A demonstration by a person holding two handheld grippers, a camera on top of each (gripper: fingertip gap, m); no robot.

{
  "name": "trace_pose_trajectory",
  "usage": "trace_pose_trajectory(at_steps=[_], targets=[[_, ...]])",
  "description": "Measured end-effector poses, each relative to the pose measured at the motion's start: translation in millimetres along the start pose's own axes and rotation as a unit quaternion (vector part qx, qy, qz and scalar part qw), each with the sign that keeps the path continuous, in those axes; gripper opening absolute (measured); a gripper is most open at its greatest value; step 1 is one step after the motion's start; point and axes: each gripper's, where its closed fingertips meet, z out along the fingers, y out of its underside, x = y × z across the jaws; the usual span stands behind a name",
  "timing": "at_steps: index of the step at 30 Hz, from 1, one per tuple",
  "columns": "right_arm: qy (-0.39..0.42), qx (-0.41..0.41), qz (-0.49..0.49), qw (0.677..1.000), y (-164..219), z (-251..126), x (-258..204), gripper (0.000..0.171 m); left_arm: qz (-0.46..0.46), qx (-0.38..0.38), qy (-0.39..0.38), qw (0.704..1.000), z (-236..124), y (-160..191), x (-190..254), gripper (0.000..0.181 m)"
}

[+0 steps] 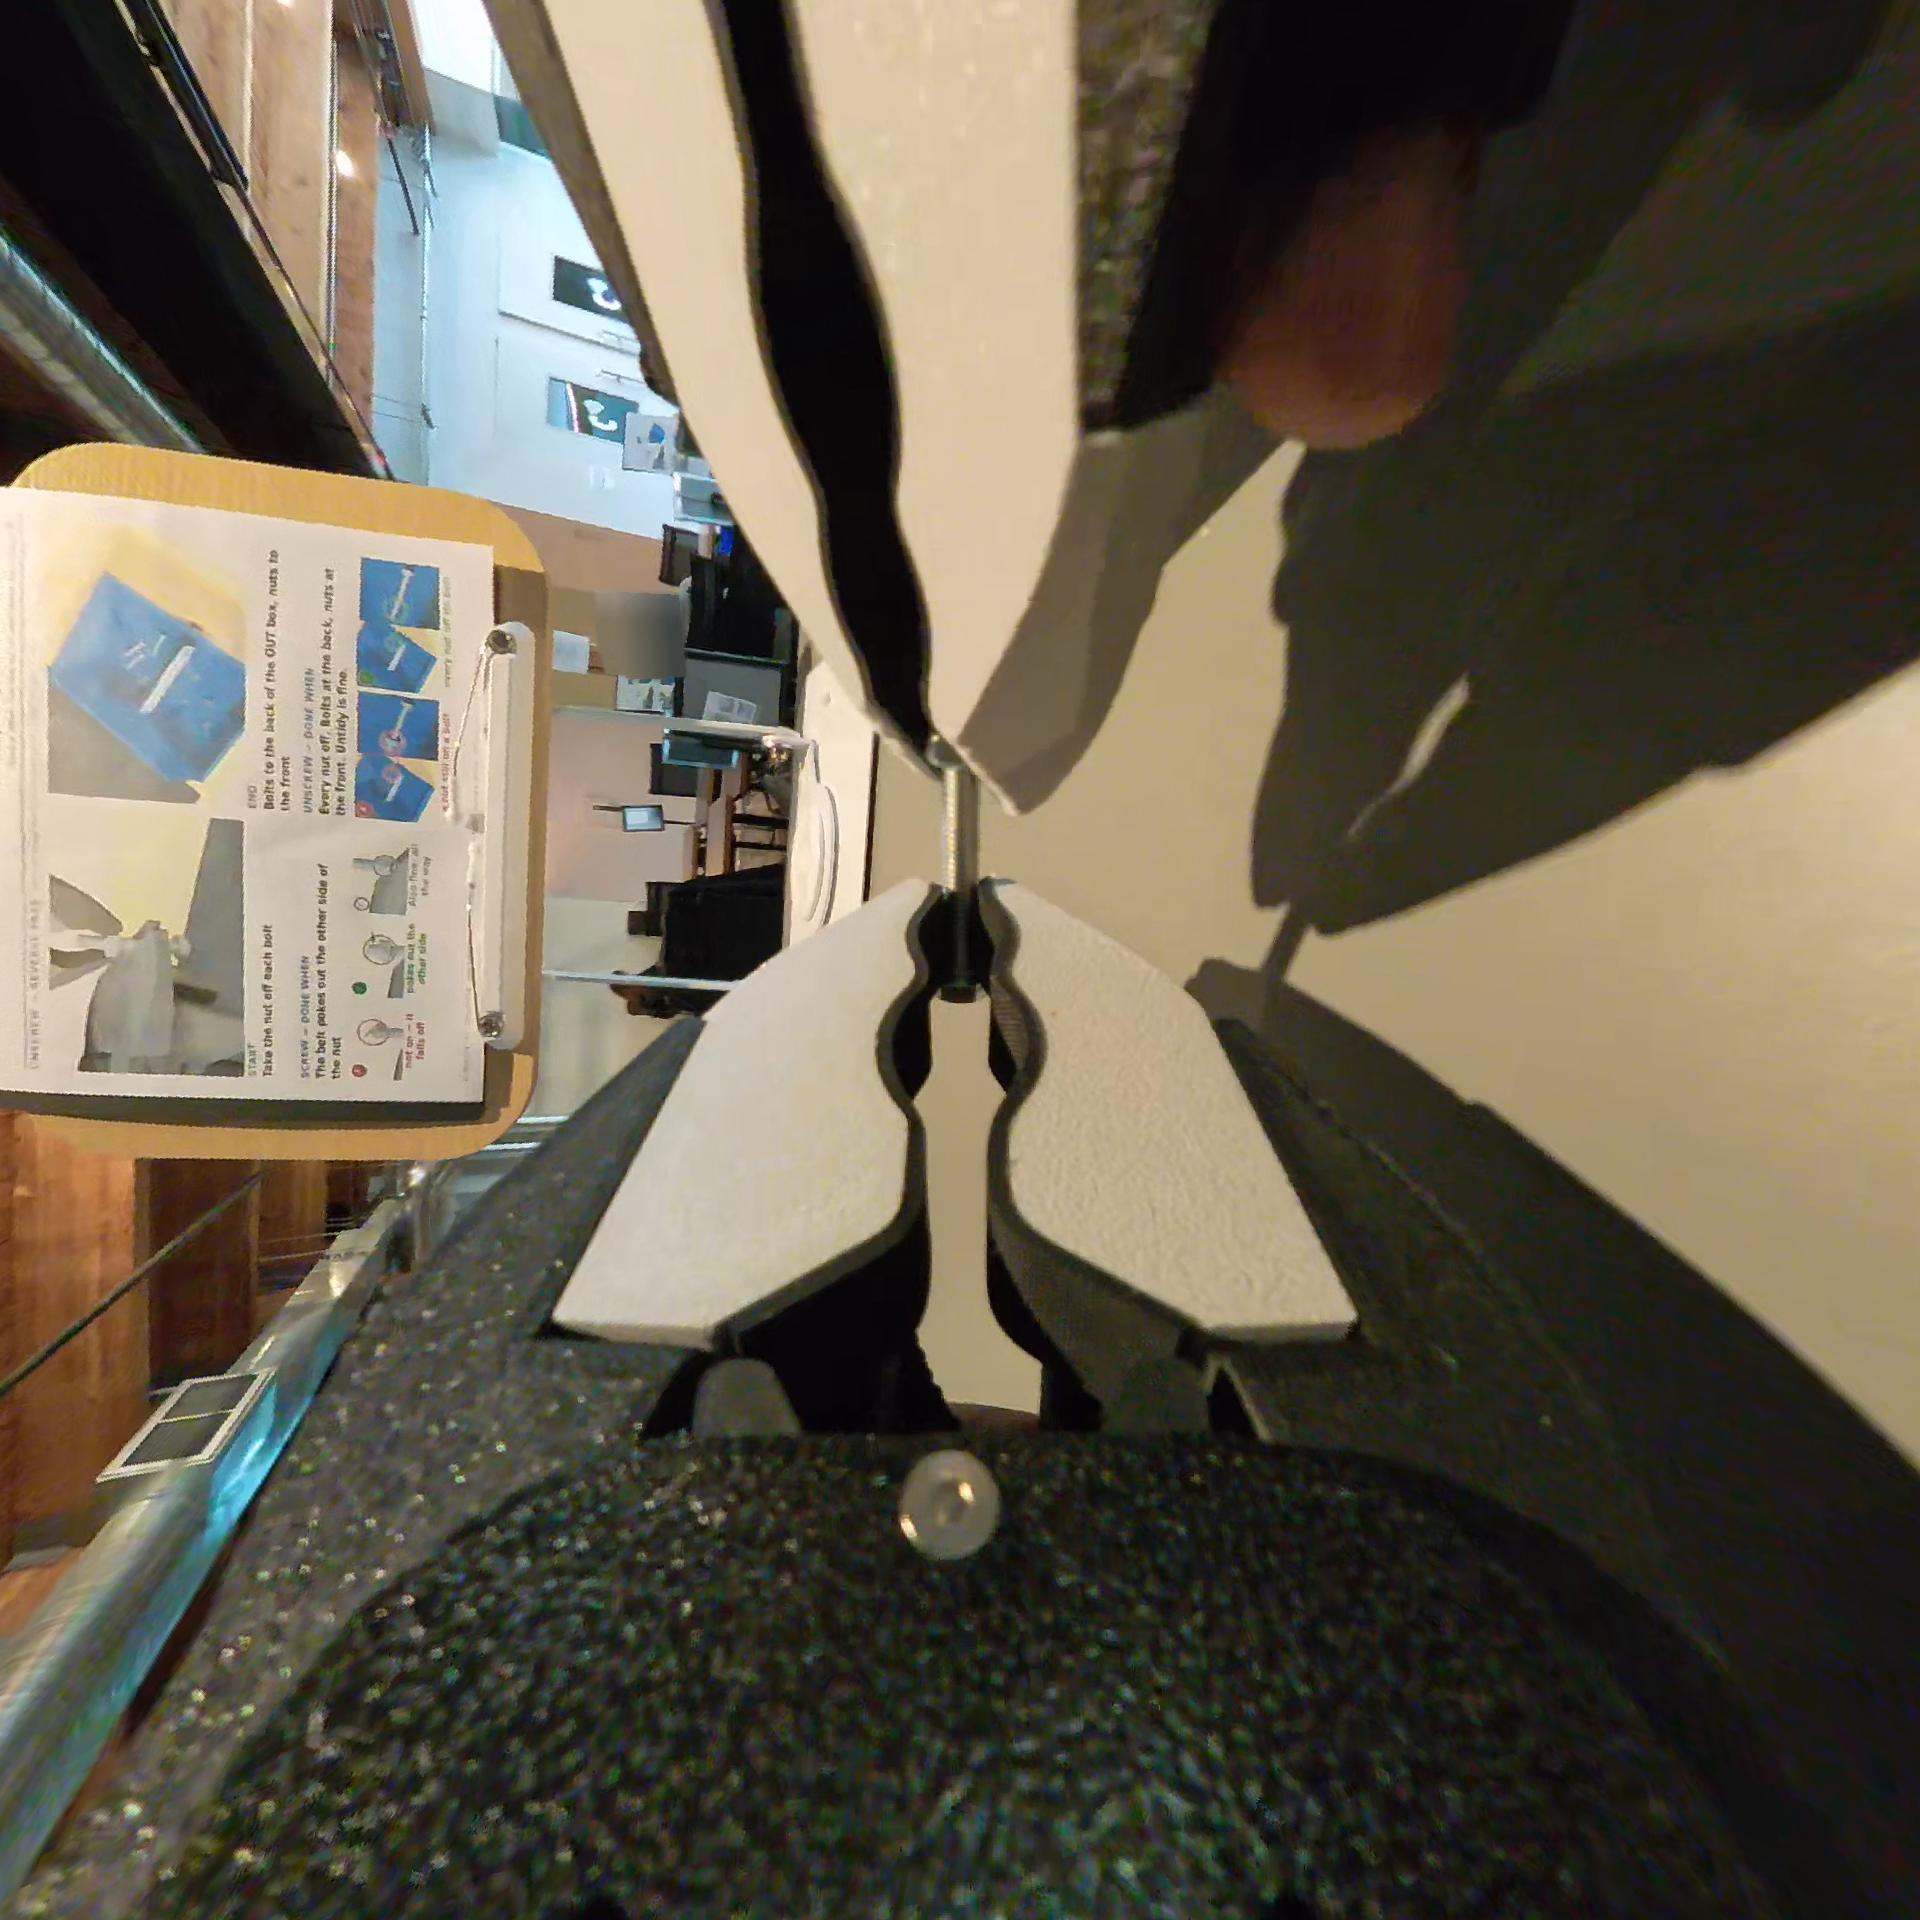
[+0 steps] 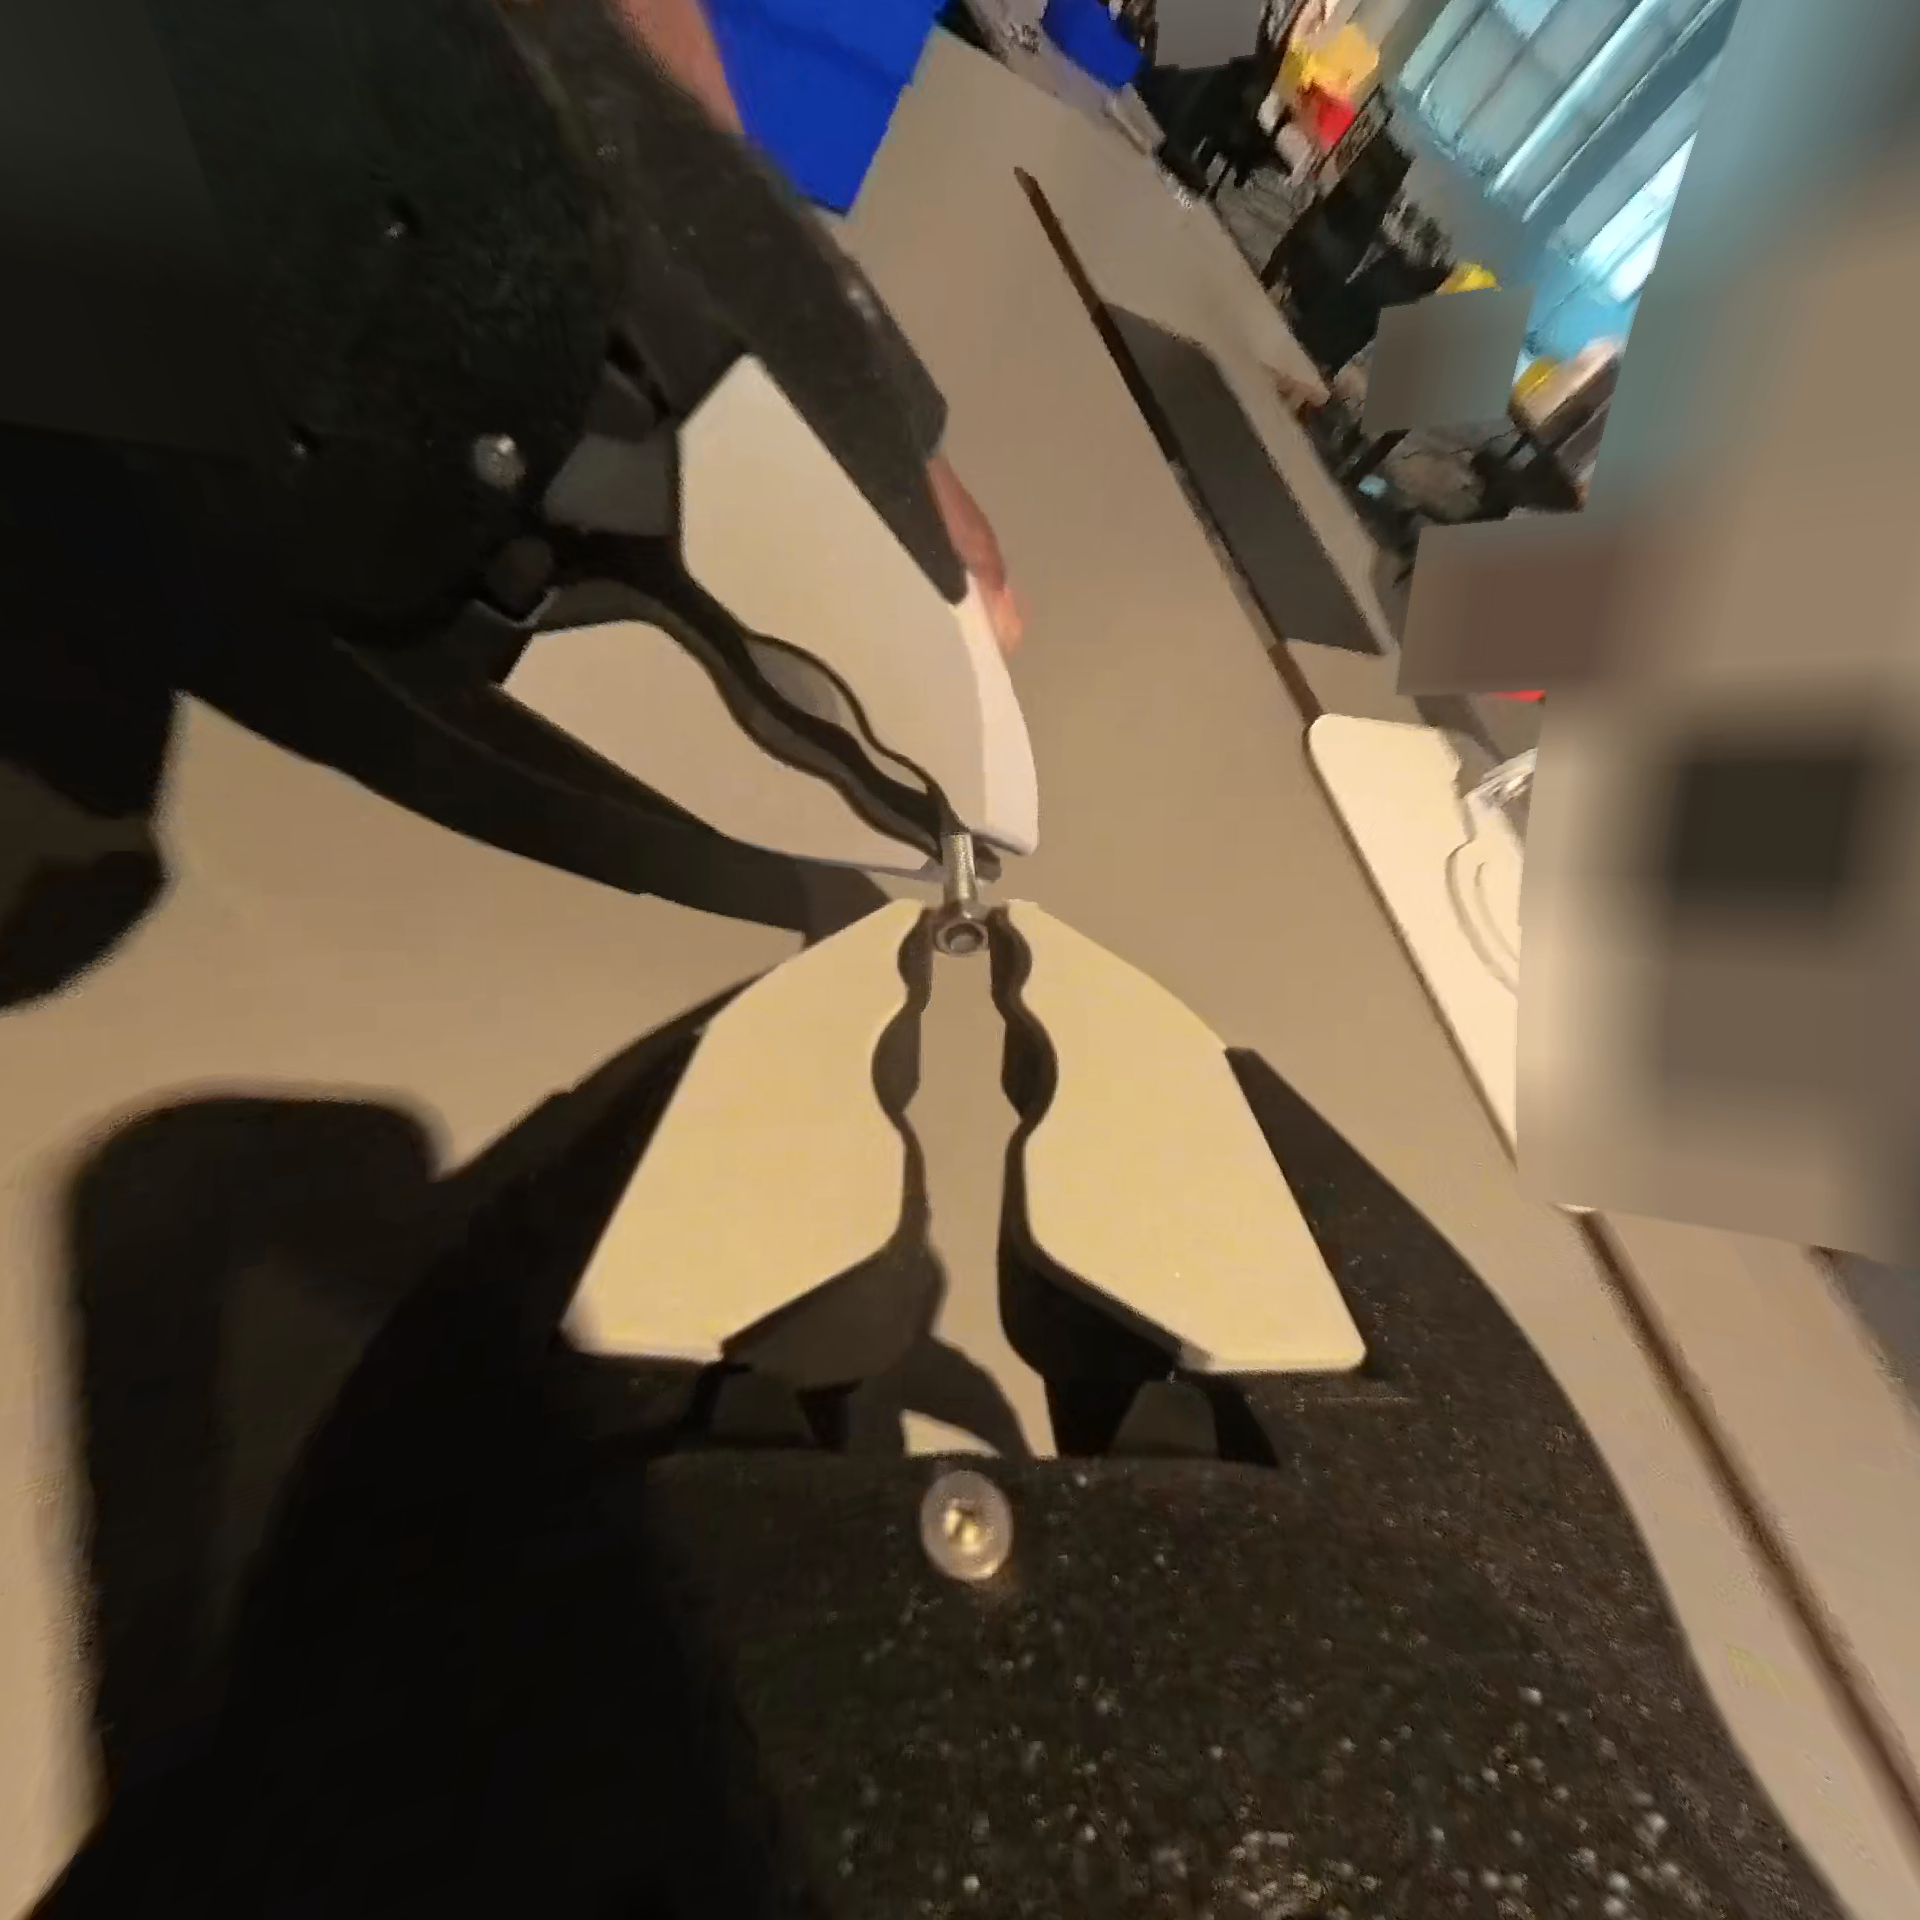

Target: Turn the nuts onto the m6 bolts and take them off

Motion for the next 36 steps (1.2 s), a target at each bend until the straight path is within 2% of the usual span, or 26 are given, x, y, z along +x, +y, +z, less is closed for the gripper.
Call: trace_pose_trajectory(at_steps=[3, 6, 8, 9, 11, 14, 16, 18, 21, 23, 26, 29, 31, 33, 35, 36], targets=[[-0.056, 0.001, 0.179, 0.982, -0.8, 1.6, -1.1, 0.010, 0.013, -0.010, -0.013, 1.000, 0.7, 2.0, -2.8, 0.006], [-0.130, 0.052, 0.370, 0.918, -7.8, -2.7, -0.5, 0.010, 0.014, -0.009, -0.028, 0.999, -0.6, -0.8, -8.0, 0.006], [-0.168, 0.089, 0.432, 0.882, -11.3, -5.4, 1.3, 0.010, 0.007, -0.008, -0.035, 0.999, -0.8, -2.5, -10.1, 0.006], [-0.178, 0.104, 0.439, 0.875, -13.1, -6.2, 2.2, 0.018, 0.003, -0.007, -0.036, 0.999, -0.9, -2.9, -10.6, 0.006], [-0.170, 0.123, 0.412, 0.886, -16.6, -7.7, 7.1, 0.033, -0.002, -0.007, -0.035, 0.999, -1.0, -1.8, -10.8, 0.006], [-0.095, 0.117, 0.288, 0.946, -11.8, -8.9, 17.4, 0.052, -0.012, -0.007, -0.033, 0.999, -1.6, 0.9, -12.0, 0.005], [-0.057, 0.099, 0.185, 0.976, -9.3, -9.7, 17.1, 0.052, -0.015, -0.006, -0.031, 0.999, -2.2, 1.2, -12.7, 0.006], [-0.029, 0.076, 0.093, 0.992, -7.2, -9.4, 14.4, 0.048, -0.017, -0.002, -0.028, 0.999, -2.7, 0.2, -12.4, 0.006], [0.001, 0.056, 0.003, 0.998, -5.5, -8.8, 9.9, 0.041, -0.014, 0.001, -0.024, 1.000, -2.9, -0.4, -11.0, 0.005], [0.001, 0.050, -0.014, 0.999, -5.5, -7.4, 6.0, 0.034, -0.012, 0.007, -0.022, 1.000, -3.2, -2.7, -9.9, 0.006], [-0.010, 0.042, 0.001, 0.999, -5.9, -4.7, 1.1, 0.012, -0.004, 0.012, -0.019, 1.000, -3.0, -5.6, -7.2, 0.005], [-0.033, 0.026, 0.095, 0.995, -4.1, -1.0, 0.2, 0.010, 0.004, 0.000, -0.023, 1.000, -1.7, -1.9, -7.6, 0.006], [-0.069, 0.034, 0.225, 0.971, -6.4, 0.4, -1.3, 0.010, 0.007, -0.007, -0.027, 1.000, -1.7, 0.3, -9.0, 0.006], [-0.115, 0.066, 0.339, 0.931, -11.1, -0.7, -2.6, 0.011, 0.005, -0.005, -0.031, 0.999, -2.5, -0.2, -10.8, 0.005], [-0.160, 0.100, 0.388, 0.902, -15.7, -3.0, -3.7, 0.012, -0.001, -0.003, -0.037, 0.999, -3.2, -0.4, -13.7, 0.005], [-0.173, 0.110, 0.387, 0.899, -18.4, -4.2, -3.8, 0.017, -0.004, -0.004, -0.040, 0.999, -3.4, 0.1, -14.9, 0.005]])
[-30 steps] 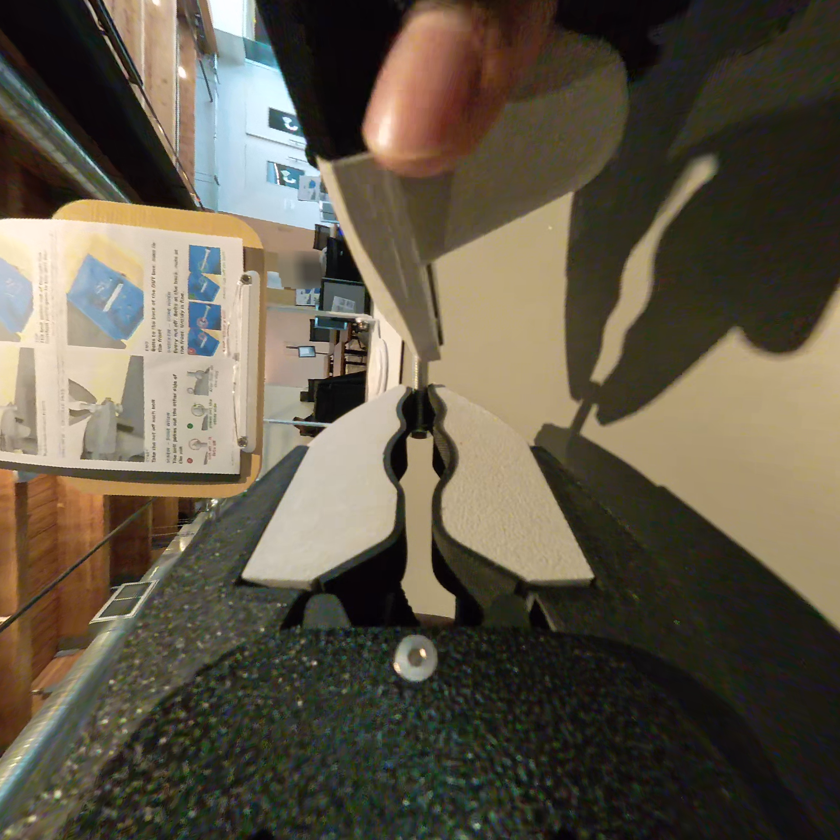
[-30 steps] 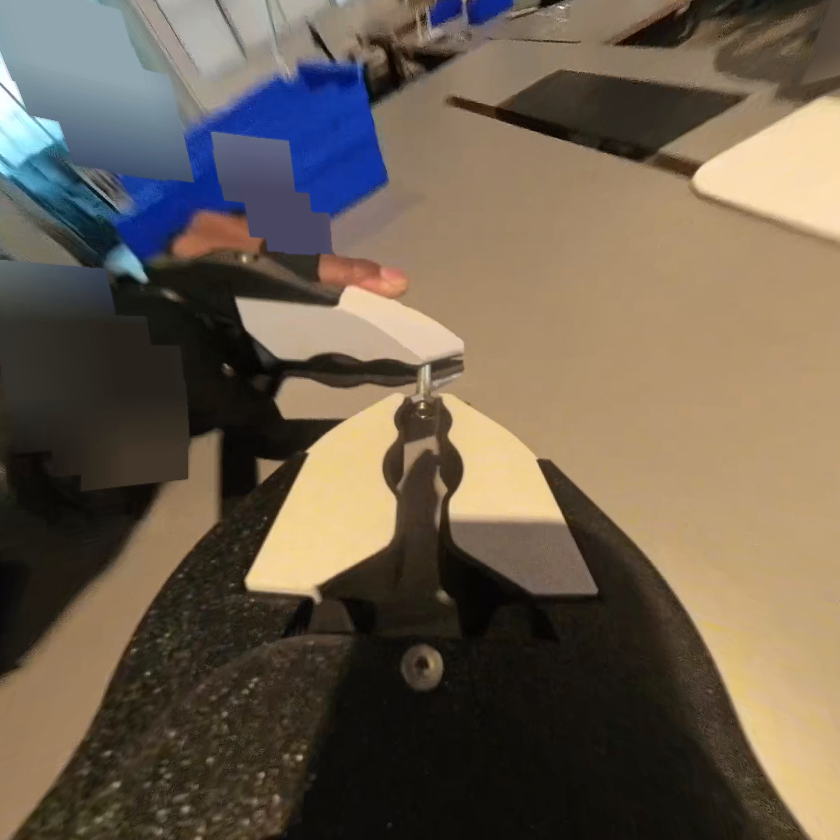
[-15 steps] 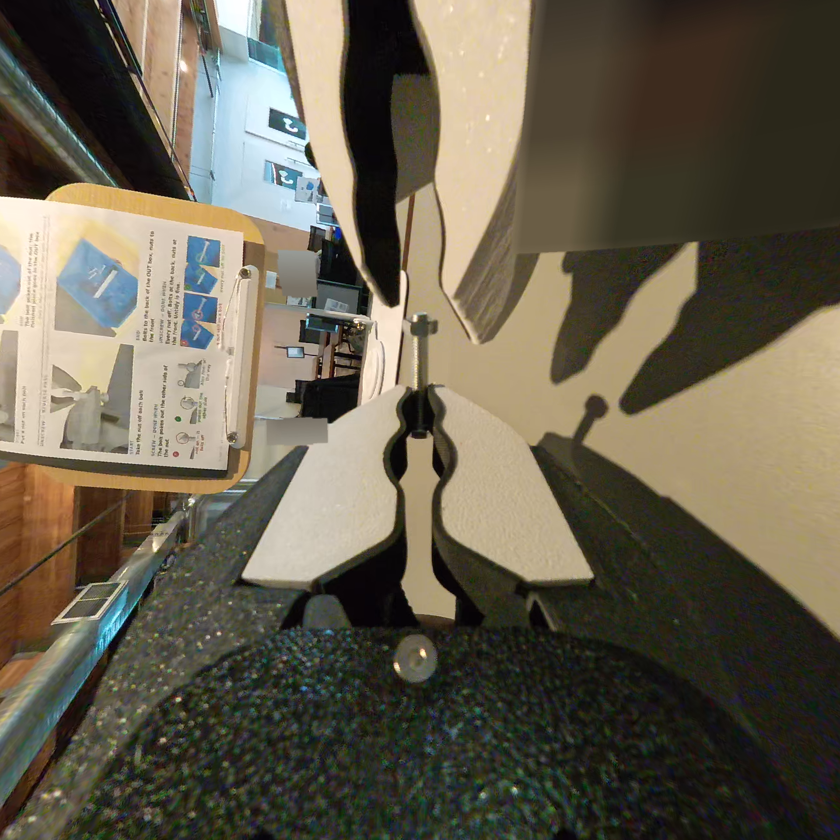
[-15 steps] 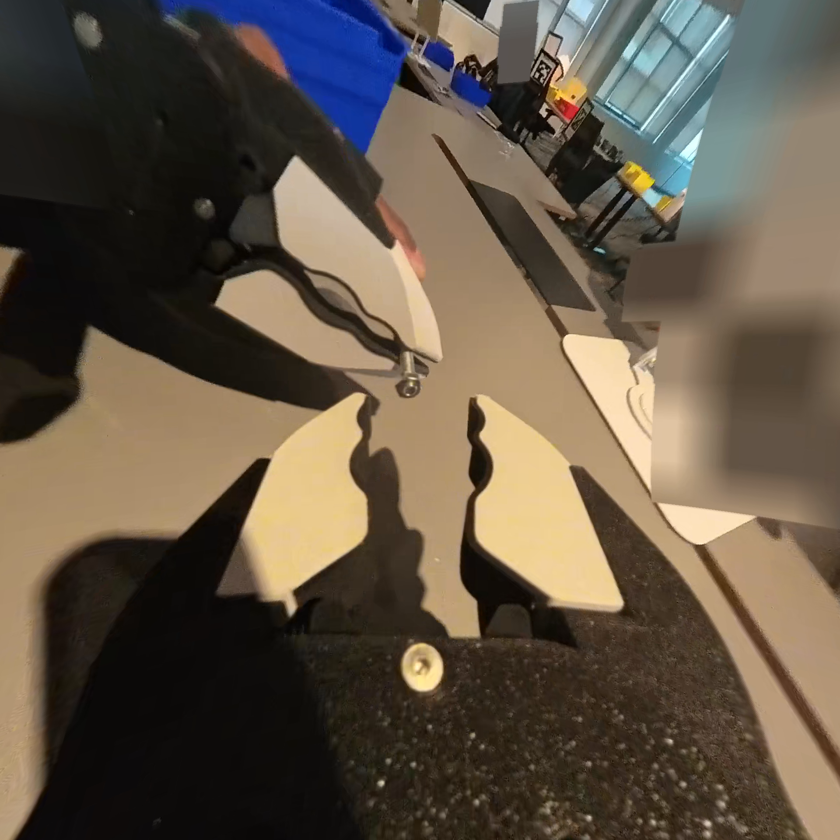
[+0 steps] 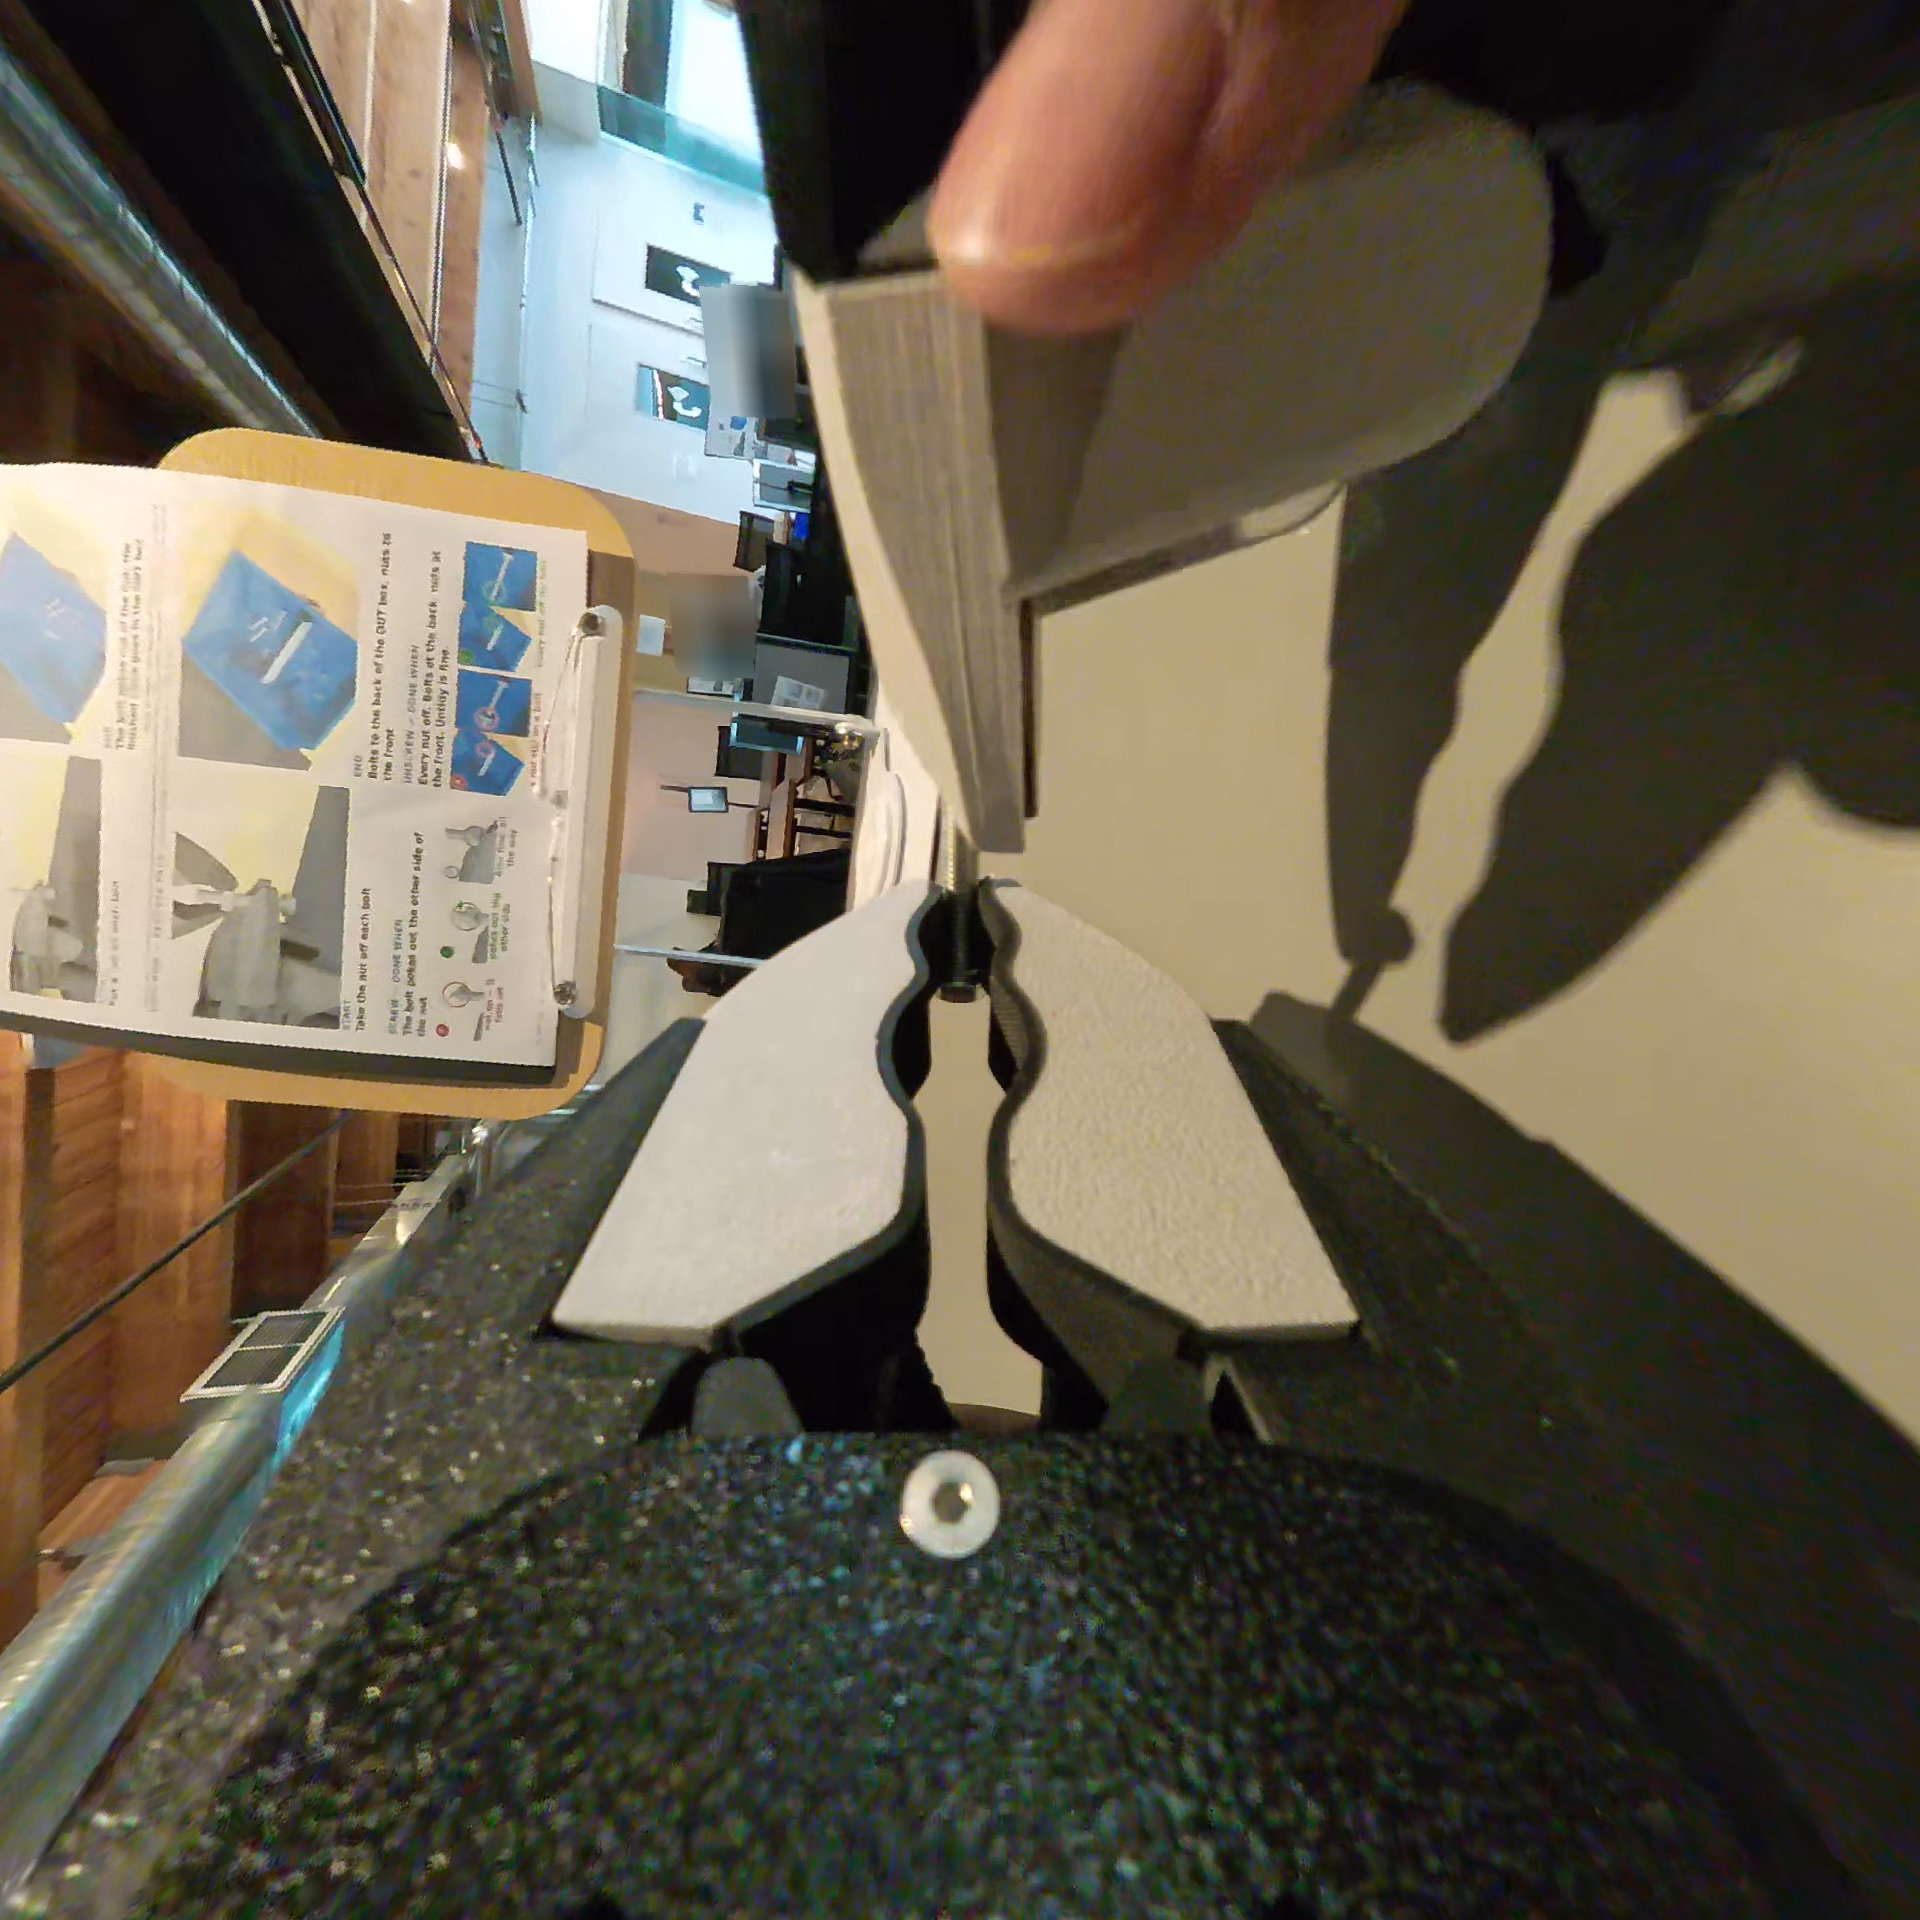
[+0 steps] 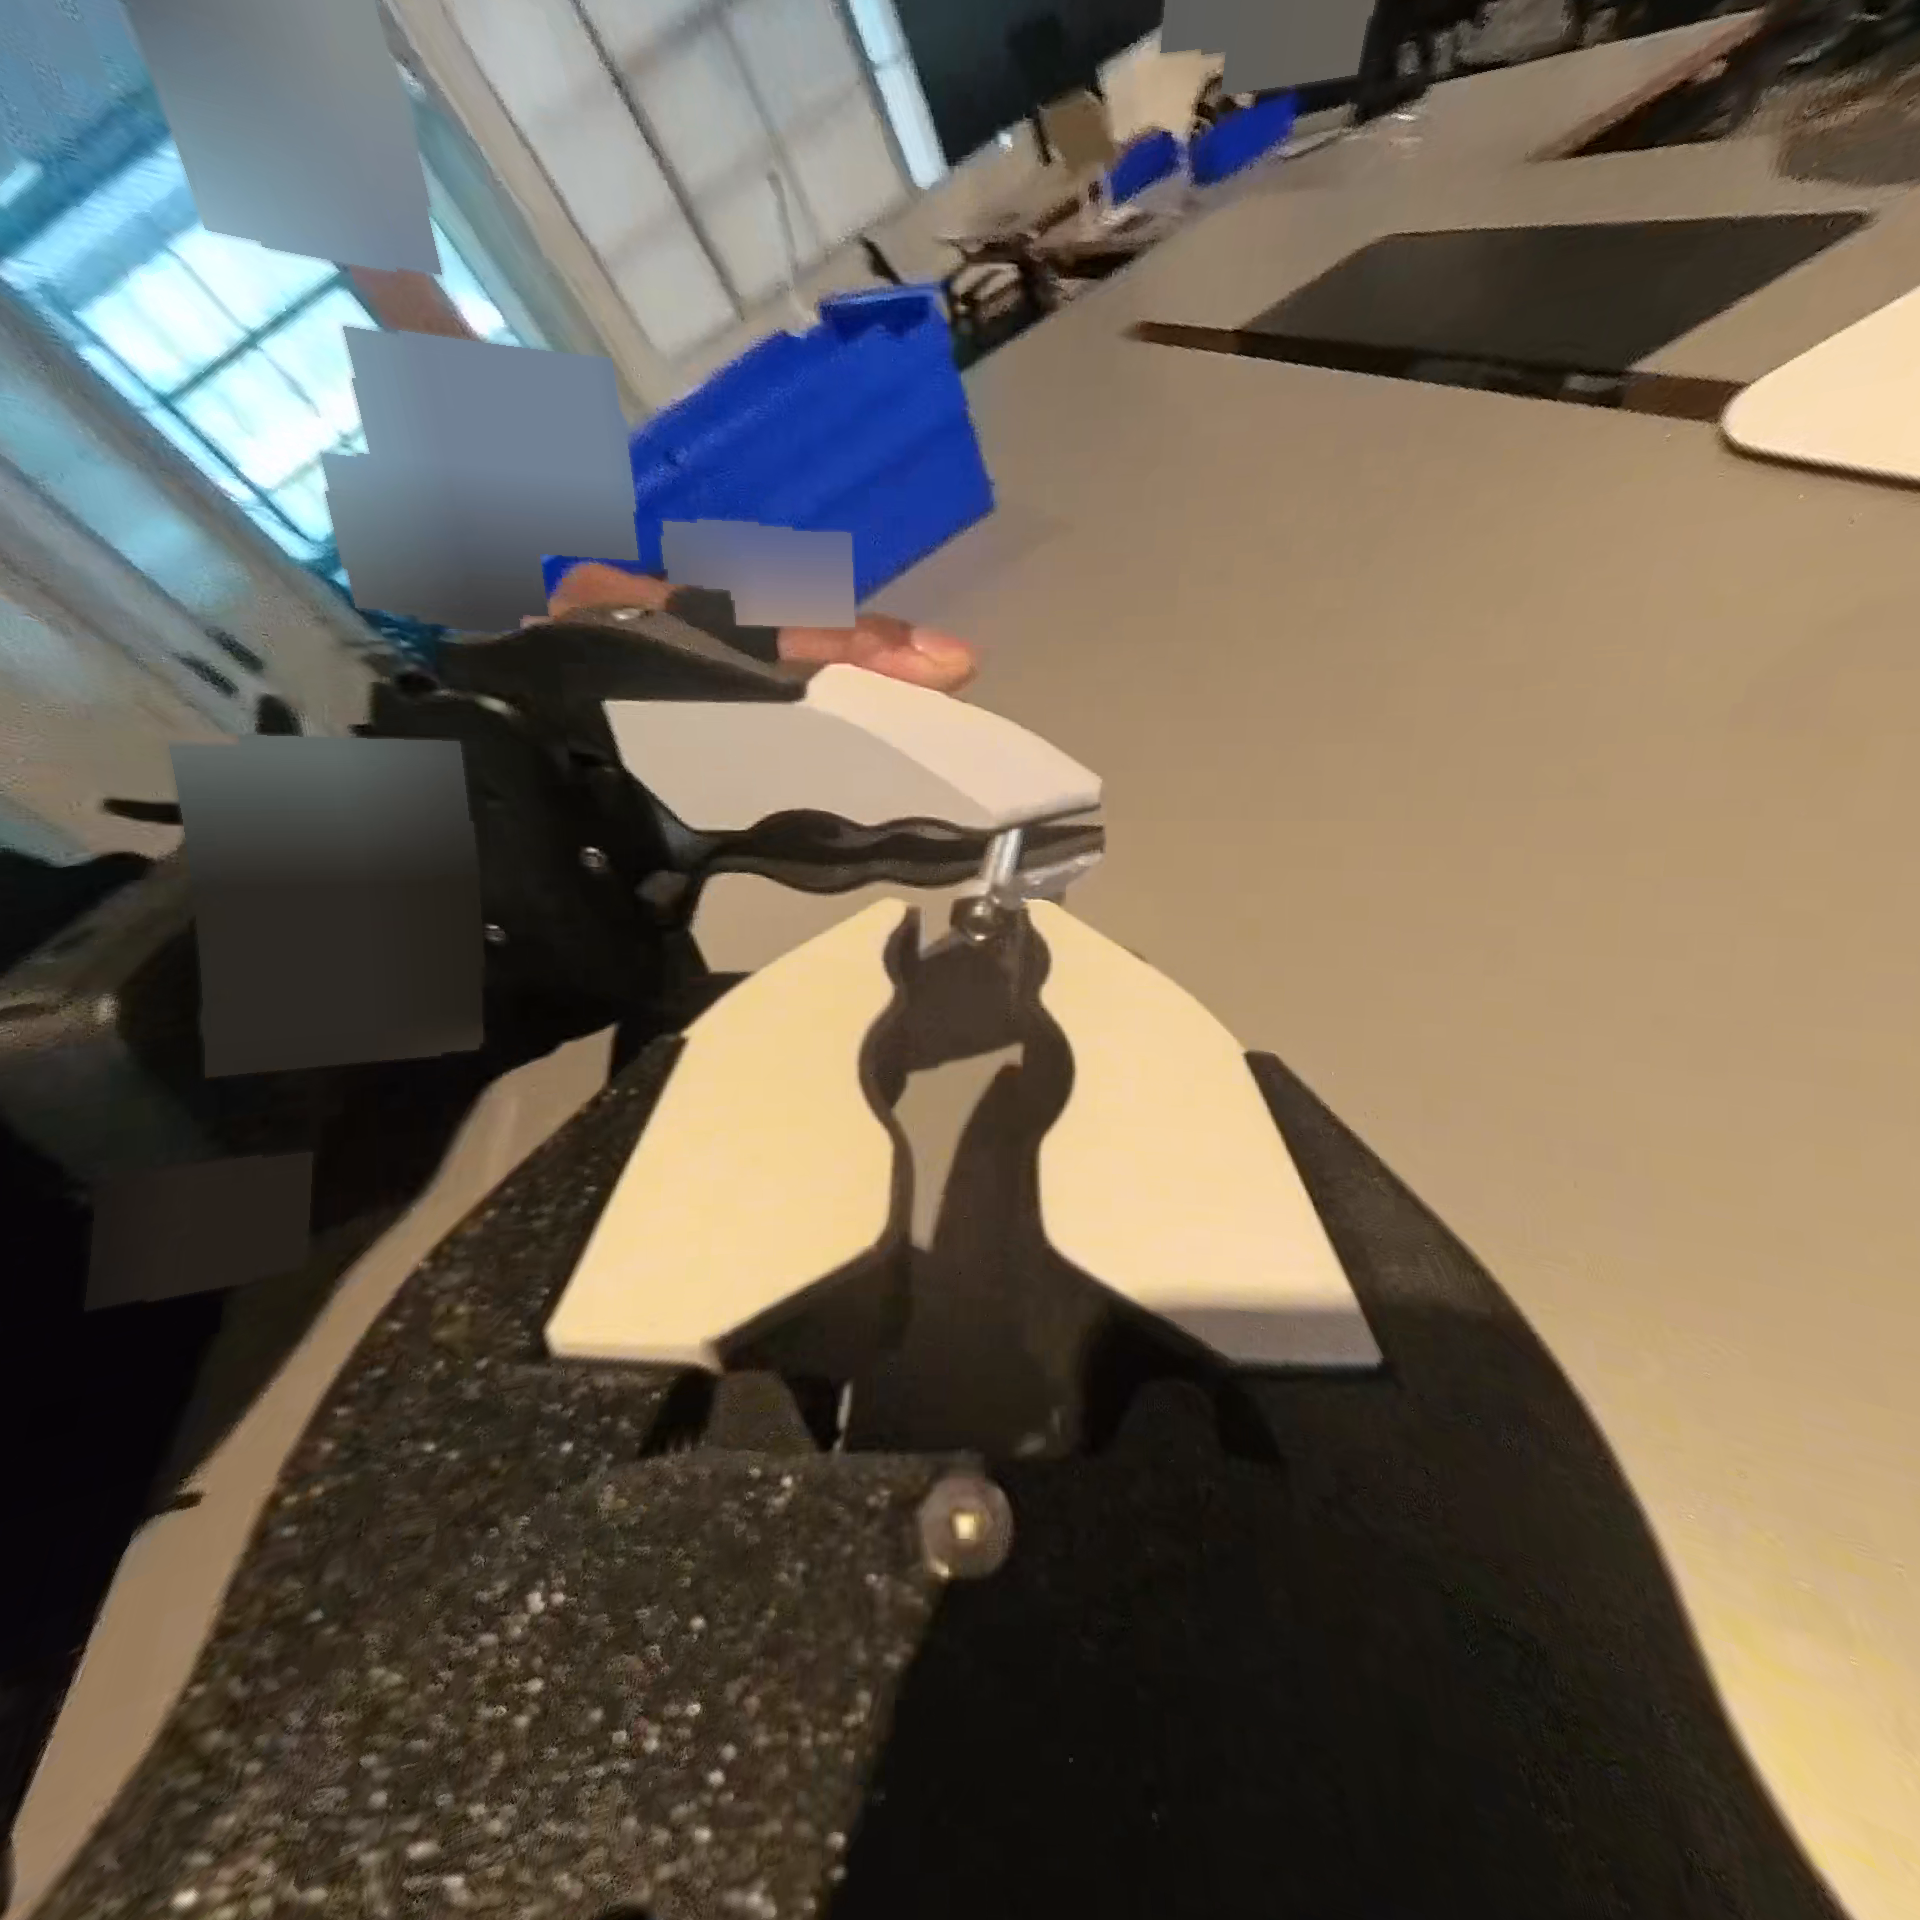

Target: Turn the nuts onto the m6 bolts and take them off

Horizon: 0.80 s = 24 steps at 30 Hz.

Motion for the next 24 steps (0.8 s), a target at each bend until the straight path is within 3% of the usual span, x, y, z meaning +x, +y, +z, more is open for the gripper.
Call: trace_pose_trajectory(at_steps=[5, 10, 13, 16, 18, 21, 24], targets=[[0.049, -0.012, -0.156, 0.987, -2.3, -2.4, 4.3, 0.040, -0.008, 0.001, 0.006, 1.000, 0.4, 1.8, 1.3, 0.005], [0.141, -0.062, -0.358, 0.921, 0.0, -5.2, 8.2, 0.036, -0.006, 0.005, 0.010, 1.000, 0.1, 0.3, 2.6, 0.006], [0.176, -0.069, -0.406, 0.894, -2.1, -6.0, 9.3, 0.030, -0.007, 0.007, 0.010, 1.000, 0.0, -0.4, 2.5, 0.006], [0.175, -0.071, -0.374, 0.908, -1.4, -4.8, 9.5, 0.011, -0.004, 0.011, 0.011, 1.000, -0.2, -2.6, 3.8, 0.006], [0.164, -0.072, -0.320, 0.930, -0.1, -4.3, 10.2, 0.010, -0.001, 0.006, 0.010, 1.000, 0.2, -1.8, 3.9, 0.005], [0.113, -0.045, -0.128, 0.984, 0.3, -2.6, 9.5, 0.010, 0.003, -0.002, 0.003, 1.000, 1.2, -0.3, 3.1, 0.006], [0.014, 0.021, 0.063, 0.998, -3.6, -3.7, 5.0, 0.010, -0.001, 0.002, -0.001, 1.000, 0.6, -2.5, 1.5, 0.006]])
